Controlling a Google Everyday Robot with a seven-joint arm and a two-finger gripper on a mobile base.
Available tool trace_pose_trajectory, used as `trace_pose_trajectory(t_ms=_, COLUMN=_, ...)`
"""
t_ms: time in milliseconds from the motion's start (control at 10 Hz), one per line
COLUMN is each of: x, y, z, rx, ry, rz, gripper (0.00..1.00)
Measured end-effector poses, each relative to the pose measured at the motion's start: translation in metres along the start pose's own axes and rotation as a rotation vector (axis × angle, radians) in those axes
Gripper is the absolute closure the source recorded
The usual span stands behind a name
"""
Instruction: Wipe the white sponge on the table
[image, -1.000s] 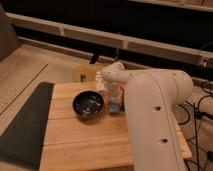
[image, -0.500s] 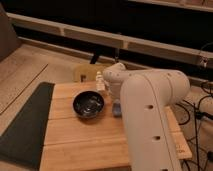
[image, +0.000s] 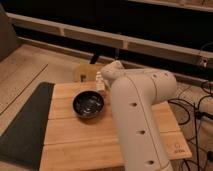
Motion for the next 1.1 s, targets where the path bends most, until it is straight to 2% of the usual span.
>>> trace_pose_trajectory(t_ms=300, x=-0.025, y=0.026, z=-0.004, rx=-0.023, ry=-0.056, rz=-0.057, gripper=1.0)
trace_pose_trajectory(t_ms=600, x=-0.034, y=0.06, z=-0.01, rx=-0.087, ry=-0.102, rz=-0.102, gripper=1.0)
trace_pose_trajectory(t_ms=900, x=-0.024, y=0.088, z=-0.018, rx=-0.153, ry=-0.118, rz=-0.145, gripper=1.0)
trace_pose_trajectory(t_ms=1100, x=-0.006, y=0.095, z=-0.021, rx=-0.168, ry=-0.104, rz=-0.166, gripper=1.0)
